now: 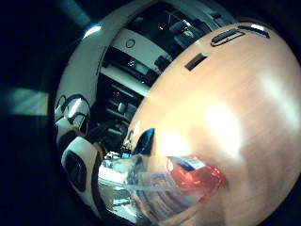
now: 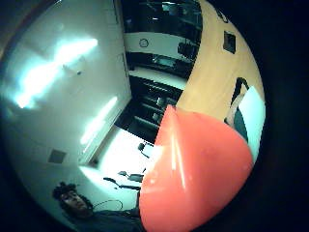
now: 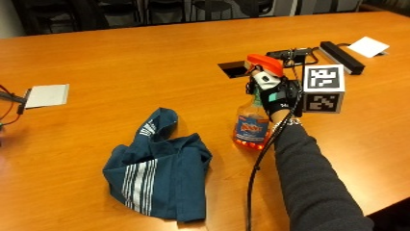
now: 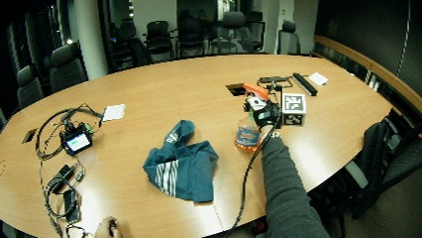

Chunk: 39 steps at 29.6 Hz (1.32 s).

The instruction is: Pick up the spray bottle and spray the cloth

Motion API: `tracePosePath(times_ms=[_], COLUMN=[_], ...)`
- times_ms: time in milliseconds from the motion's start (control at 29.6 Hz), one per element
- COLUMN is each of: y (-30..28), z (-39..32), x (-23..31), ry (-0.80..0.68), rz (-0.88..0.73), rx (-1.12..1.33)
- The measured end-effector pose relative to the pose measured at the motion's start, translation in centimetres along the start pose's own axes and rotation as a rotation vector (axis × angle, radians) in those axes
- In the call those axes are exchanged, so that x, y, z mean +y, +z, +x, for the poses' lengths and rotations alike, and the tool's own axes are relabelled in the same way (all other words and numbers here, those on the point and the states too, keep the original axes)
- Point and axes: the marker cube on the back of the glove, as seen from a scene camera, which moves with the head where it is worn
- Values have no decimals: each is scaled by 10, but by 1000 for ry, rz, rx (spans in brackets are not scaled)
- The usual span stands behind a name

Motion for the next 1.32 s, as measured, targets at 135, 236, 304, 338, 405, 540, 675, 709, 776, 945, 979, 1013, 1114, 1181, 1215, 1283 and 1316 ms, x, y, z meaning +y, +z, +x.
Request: tracePosePath(times_ms=[135,236,304,338,405,540,675,709,776,945,979,1013,1114,1181,1215,1283,1316], y=[4,-8,-16,-18,-22,-29,-28,-25,-15,4,7,10,20,25,27,29,31], z=[18,18,5,-4,-23,-56,-78,-82,-94,-92,-86,-83,-79,-80,-81,-83,-83], x=[-8,-22,-29,-32,-36,-39,-31,-26,-9,-4,-11,-15,-10,-3,0,6,9], ry=[47,41,17,0,-37,-121,-188,-193,-193,-145,-135,-131,-133,-132,-131,-131,-133], rz=[-86,-159,-198,-220,-269,-373,-477,-504,-563,-687,-704,-720,-785,-828,-845,-872,-885], rx=[19,60,104,134,208,389,572,607,660,811,848,884,980,1037,1064,1114,1137])
